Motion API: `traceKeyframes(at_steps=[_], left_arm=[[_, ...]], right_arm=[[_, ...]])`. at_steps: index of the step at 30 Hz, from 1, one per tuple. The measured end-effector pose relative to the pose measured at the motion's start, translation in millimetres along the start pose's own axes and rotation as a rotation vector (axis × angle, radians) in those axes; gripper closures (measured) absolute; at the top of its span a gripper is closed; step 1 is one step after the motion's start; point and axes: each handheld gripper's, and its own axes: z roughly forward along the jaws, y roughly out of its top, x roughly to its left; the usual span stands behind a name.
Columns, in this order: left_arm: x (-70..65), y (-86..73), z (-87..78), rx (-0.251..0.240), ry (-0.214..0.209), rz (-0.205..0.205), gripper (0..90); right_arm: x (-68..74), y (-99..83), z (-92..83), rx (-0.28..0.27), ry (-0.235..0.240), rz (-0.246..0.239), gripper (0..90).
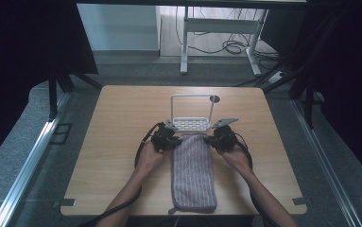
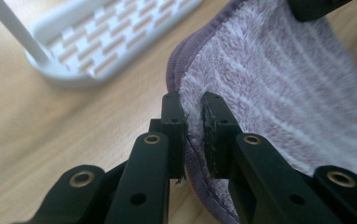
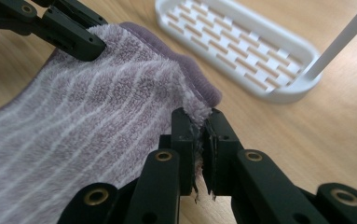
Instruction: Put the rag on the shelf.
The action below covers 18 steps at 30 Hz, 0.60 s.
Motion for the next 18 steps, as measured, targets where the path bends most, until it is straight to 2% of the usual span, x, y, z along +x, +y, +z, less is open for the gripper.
traceKeyframes(at_steps=[9,13,18], left_arm=[[-4.7,18.0,-32.2,-0.069,-0.017,0.034,79.4],[-10.6,29.1,-48.2,-0.089,0.007,0.101,79.0],[-14.9,46.3,-67.9,-0.116,0.033,0.138,79.0]], right_arm=[[1.7,13.3,-30.8,-0.067,0.005,-0.015,83.2],[3.5,25.9,-49.5,-0.11,0.005,-0.018,83.2],[3.1,36.9,-65.1,-0.147,0.003,-0.024,83.3]])
